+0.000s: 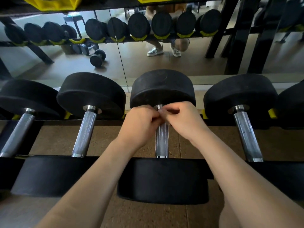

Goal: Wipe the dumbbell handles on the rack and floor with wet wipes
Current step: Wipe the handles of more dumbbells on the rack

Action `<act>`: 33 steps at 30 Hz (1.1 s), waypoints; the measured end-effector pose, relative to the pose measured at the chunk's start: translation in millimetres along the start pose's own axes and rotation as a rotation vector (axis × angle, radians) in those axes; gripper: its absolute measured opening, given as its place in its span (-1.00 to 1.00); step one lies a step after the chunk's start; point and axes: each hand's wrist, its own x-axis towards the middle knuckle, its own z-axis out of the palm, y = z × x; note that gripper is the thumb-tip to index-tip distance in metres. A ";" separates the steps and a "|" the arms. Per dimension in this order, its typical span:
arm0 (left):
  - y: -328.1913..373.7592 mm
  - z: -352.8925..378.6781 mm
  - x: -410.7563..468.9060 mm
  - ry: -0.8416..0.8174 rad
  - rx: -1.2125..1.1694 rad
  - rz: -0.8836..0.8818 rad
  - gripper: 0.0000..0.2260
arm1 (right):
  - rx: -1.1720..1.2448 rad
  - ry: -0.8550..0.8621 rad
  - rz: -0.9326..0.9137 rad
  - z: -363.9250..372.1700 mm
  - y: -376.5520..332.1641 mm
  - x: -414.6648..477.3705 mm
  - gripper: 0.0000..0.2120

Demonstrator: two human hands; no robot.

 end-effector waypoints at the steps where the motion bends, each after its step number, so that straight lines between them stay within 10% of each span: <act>1: -0.1 0.3 1.7 -0.002 -0.080 -0.074 -0.97 | 0.013 -0.002 -0.001 -0.2 2.6 2.7 -0.86; 7: -1.3 -14.1 -11.4 -0.102 -0.679 -0.405 -0.68 | 0.240 0.239 -0.041 15.9 11.2 2.5 -0.89; 21: 3.3 -4.1 -0.8 -0.092 -0.259 -0.377 -0.81 | -0.175 -0.006 0.007 1.2 16.1 -28.6 -0.90; 26: 4.7 -8.9 5.6 -0.136 -0.294 -0.390 -0.82 | -0.169 0.081 -0.006 2.9 12.5 -17.8 -0.98; 30: 6.2 -18.4 -20.0 -0.312 -0.427 -0.345 -0.69 | -0.281 -0.297 0.152 -6.5 14.3 -31.6 -0.86; 33: 13.5 -29.8 -47.1 -0.199 -0.508 -0.353 -0.77 | -0.142 -0.159 0.126 -5.4 12.0 -30.5 -0.87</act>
